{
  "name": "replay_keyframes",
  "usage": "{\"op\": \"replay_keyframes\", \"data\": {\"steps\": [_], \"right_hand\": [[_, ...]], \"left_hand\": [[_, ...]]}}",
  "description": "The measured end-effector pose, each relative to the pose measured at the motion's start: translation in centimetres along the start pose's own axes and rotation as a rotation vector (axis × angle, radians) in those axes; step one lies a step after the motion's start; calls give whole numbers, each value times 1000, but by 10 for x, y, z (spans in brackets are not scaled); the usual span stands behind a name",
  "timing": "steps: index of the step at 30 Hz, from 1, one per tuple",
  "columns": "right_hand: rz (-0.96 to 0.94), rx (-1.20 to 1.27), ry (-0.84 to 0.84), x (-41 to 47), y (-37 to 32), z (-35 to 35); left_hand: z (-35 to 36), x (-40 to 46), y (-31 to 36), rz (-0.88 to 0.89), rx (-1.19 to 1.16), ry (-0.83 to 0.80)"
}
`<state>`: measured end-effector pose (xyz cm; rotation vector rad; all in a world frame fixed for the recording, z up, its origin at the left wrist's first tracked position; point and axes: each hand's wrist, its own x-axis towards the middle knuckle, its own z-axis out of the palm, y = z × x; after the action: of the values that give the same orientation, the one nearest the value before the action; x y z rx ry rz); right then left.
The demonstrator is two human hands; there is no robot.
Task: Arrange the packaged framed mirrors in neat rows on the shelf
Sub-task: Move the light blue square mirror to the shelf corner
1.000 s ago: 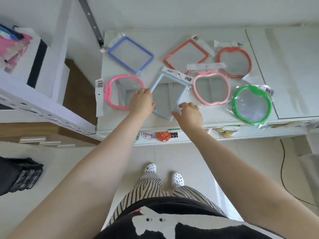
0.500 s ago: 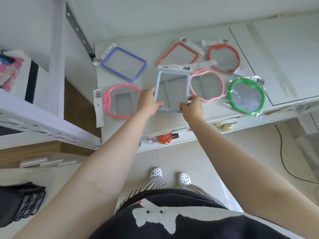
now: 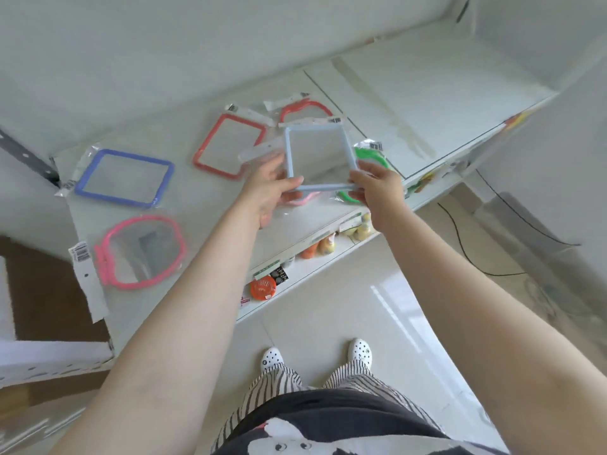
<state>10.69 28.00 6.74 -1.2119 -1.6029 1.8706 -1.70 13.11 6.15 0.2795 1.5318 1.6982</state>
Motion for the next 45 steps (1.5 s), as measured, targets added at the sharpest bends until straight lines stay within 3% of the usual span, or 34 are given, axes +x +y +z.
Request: {"op": "replay_keyframes", "data": {"steps": [21,31,45], "right_hand": [[-77,-1,328,58,-19,-439],[-51,82,403,123,-42,-527],[9,52,407,313,-107,-586]], "left_hand": [[435,78,-81,-107,168,-339],[539,138,-76,-99,187,-389],[637,308,-37,-134,168,-367]]}}
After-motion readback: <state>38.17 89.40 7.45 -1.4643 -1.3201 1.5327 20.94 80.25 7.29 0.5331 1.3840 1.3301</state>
